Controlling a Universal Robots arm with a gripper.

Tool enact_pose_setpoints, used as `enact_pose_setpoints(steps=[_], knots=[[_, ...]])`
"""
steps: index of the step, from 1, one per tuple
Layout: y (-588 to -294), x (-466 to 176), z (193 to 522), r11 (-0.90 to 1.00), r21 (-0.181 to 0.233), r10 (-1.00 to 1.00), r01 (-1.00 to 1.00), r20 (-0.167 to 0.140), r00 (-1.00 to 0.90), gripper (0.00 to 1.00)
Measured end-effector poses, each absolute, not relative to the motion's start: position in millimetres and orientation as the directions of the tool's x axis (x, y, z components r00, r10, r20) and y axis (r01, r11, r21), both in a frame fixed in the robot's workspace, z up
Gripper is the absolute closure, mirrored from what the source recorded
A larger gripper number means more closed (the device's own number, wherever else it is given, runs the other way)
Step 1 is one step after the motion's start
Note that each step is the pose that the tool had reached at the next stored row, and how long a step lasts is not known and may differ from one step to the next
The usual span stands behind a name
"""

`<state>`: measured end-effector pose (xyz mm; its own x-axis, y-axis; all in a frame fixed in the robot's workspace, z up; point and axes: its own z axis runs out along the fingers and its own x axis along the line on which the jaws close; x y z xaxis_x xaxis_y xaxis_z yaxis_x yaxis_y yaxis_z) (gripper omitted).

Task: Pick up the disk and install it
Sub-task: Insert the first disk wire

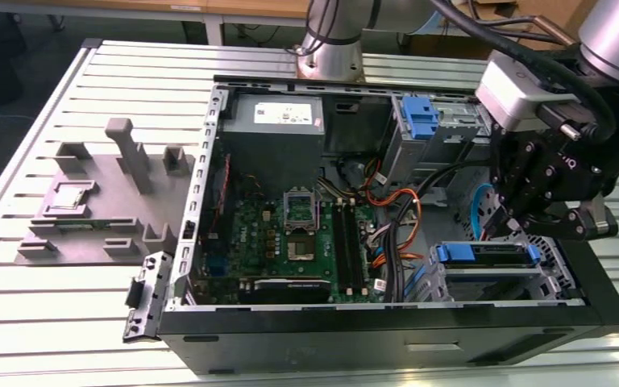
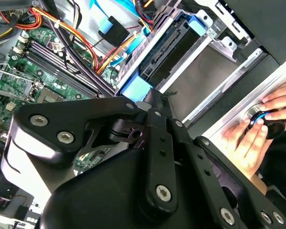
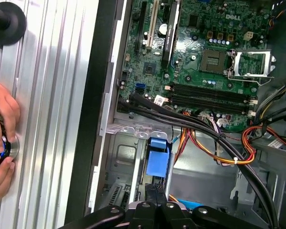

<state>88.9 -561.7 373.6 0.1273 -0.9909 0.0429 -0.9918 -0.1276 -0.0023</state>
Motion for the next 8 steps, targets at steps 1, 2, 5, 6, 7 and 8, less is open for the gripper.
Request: enact_pose_setpoints(steps=[1, 2, 5, 6, 7, 8], knots=[[-561.7, 88.9, 374.6, -0.128, -0.002, -0.991, -0.992, 0.043, 0.127, 0.9], [-561.7, 88.9, 375.4, -0.128, -0.002, -0.991, -0.992, 0.043, 0.127, 0.9], [-561.7, 88.9, 376.8, -0.128, -0.002, -0.991, -0.992, 0.043, 0.127, 0.9], [-561.7, 88.9, 376.8, -0.128, -0.002, -0.991, -0.992, 0.043, 0.127, 0.9], [-561.6, 88.9, 377.0, -0.128, -0.002, -0.991, -0.992, 0.043, 0.127, 0.9], [-561.6, 88.9, 376.9, -0.128, -0.002, -0.991, -0.992, 0.043, 0.127, 0.9]])
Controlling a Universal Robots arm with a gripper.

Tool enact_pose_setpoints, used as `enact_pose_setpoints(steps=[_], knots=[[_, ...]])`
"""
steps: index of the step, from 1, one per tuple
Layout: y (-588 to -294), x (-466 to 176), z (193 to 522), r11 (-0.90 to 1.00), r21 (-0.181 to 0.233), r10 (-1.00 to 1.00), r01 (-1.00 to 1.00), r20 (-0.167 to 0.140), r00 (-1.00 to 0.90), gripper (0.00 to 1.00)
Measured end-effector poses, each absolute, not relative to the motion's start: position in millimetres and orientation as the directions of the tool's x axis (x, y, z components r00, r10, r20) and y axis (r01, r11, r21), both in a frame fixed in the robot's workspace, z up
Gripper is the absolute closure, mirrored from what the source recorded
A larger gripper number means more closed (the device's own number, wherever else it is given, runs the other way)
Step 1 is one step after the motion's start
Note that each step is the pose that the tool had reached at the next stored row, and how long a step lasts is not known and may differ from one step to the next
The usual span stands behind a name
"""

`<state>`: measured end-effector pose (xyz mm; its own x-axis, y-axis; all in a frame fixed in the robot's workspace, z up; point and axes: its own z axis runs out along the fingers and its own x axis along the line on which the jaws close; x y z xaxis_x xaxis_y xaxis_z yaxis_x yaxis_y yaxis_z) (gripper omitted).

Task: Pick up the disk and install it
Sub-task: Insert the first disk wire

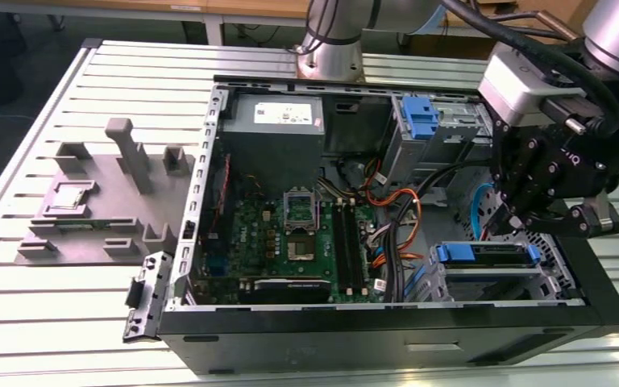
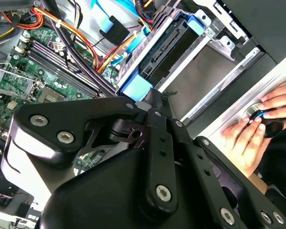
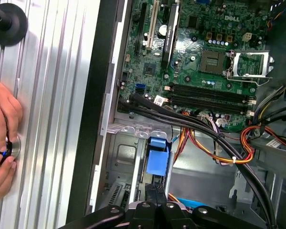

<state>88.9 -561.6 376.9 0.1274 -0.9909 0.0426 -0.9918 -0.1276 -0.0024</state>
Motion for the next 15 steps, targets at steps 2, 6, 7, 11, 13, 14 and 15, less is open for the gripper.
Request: enact_pose_setpoints(steps=[2, 6, 7, 11, 13, 14, 15], knots=[[-562, 89, 377, -0.129, -0.002, -0.991, -0.992, 0.043, 0.129, 0.9], [-562, 89, 377, -0.169, -0.002, -0.985, -0.986, 0.043, 0.168, 0.9], [-562, 89, 377, -0.182, -0.002, -0.982, -0.983, 0.043, 0.182, 0.9], [-562, 93, 377, -0.2, -0.002, -0.979, -0.98, 0.043, 0.199, 0.9], [-562, 97, 377, -0.201, -0.002, -0.979, -0.98, 0.043, 0.201, 0.9], [-561, 99, 377, -0.202, -0.002, -0.979, -0.979, 0.043, 0.201, 0.9], [-561, 101, 377, -0.202, -0.002, -0.978, -0.979, 0.043, 0.202, 0.9]])
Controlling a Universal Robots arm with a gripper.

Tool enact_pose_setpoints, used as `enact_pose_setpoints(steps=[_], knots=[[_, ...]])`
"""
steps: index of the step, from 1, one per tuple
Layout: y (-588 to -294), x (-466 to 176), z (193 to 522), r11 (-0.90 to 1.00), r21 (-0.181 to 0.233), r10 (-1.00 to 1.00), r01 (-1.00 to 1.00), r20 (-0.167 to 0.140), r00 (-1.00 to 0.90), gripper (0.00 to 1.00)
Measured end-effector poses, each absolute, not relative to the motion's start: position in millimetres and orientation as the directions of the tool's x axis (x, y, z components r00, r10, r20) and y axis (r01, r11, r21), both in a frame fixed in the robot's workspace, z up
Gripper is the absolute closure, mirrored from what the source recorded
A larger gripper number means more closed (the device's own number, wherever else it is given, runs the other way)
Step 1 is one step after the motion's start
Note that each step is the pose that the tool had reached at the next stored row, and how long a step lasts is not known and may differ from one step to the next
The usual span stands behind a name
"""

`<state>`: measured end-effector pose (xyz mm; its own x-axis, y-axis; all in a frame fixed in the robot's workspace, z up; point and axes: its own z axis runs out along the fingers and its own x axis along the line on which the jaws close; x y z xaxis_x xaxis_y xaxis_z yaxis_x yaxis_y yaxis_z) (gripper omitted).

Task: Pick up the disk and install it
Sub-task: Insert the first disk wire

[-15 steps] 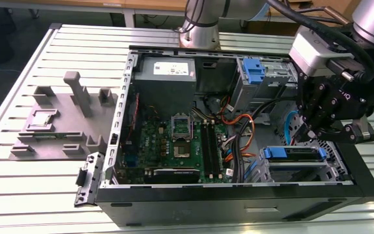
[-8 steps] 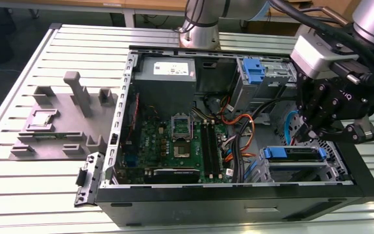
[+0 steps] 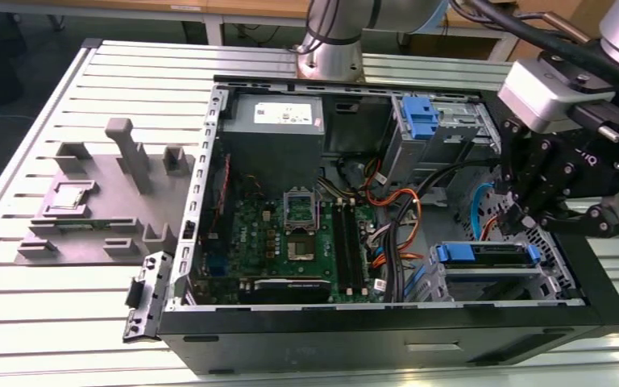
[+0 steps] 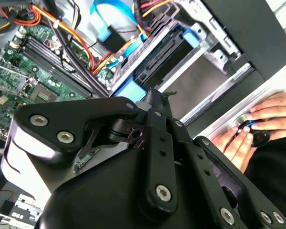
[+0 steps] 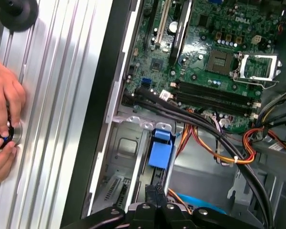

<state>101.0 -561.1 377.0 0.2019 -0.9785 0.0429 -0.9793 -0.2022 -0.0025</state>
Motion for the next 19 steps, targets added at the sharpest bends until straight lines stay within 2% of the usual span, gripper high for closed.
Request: enact_pose_setpoints(steps=[19], knots=[[-552, 129, 376, -0.21, -0.002, -0.977, -0.978, 0.043, 0.21, 0.9]])
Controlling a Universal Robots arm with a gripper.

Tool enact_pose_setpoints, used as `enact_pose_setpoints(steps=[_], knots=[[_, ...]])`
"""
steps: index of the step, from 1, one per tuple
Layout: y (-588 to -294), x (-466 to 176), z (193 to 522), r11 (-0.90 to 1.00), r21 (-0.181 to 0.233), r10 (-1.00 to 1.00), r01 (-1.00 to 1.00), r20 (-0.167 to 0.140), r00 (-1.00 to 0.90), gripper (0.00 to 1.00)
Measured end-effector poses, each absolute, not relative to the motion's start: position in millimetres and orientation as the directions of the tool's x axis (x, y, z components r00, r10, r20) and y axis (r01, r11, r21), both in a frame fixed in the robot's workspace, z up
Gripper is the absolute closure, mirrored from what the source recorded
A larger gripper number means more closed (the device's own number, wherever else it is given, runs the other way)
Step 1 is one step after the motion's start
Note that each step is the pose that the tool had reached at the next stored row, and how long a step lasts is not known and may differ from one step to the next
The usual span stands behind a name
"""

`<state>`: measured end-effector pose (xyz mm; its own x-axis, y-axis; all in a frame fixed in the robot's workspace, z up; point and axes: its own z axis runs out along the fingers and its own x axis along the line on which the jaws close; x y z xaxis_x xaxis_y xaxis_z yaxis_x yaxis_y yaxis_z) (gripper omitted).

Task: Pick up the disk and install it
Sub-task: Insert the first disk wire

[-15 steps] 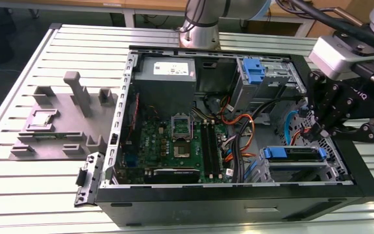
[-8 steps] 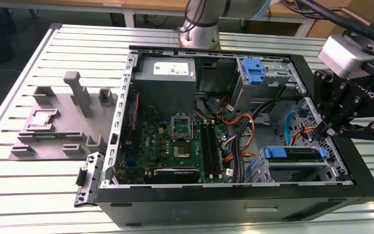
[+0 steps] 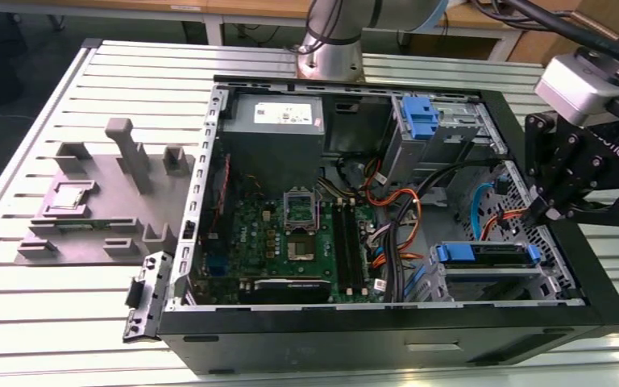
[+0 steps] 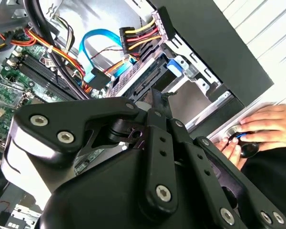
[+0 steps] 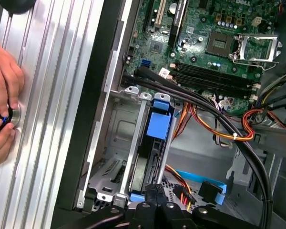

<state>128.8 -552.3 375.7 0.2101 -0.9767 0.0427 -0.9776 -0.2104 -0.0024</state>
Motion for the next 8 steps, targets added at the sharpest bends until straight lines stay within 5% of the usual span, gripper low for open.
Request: enact_pose_setpoints(steps=[8], knots=[[-552.2, 129.0, 375.0, -0.303, -0.006, -0.952, -0.953, 0.044, 0.303, 0.9]])
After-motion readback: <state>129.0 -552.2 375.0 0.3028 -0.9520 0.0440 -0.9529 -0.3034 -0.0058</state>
